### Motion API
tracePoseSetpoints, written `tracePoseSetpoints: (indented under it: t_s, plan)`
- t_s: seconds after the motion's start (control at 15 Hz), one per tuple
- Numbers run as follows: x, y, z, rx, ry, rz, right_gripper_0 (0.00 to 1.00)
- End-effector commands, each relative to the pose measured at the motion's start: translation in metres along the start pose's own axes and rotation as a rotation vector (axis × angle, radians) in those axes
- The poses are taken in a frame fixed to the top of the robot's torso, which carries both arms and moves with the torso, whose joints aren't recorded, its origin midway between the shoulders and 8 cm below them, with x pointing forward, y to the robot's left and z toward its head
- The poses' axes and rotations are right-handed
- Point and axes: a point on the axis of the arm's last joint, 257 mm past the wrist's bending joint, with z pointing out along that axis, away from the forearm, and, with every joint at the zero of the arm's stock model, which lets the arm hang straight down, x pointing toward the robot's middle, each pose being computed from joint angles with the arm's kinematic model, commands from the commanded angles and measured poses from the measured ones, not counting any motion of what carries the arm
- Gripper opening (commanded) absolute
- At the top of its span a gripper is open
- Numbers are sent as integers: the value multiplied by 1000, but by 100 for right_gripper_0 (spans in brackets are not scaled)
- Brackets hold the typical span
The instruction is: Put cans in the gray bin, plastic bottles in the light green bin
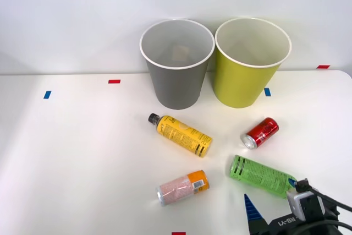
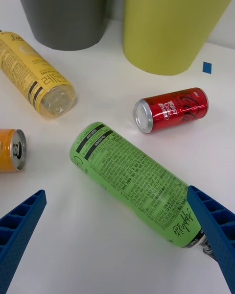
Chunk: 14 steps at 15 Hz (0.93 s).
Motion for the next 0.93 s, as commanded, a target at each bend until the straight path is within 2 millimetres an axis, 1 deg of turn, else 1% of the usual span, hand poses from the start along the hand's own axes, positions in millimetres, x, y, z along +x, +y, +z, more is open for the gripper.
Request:
tracePoseSetpoints:
  t_s: [0.07, 0.27, 0.47, 0.73, 0.93]
  plan:
    - [-11, -3, 6, -54, 27, -3, 100]
    - [-12, -7, 13, -55, 55, -23, 100]
    - [-13, -8, 21, -66, 86, -109, 100]
    - [-4, -12, 25, -81, 149, -261, 100]
    - [3, -9, 27, -100, 197, -365, 100]
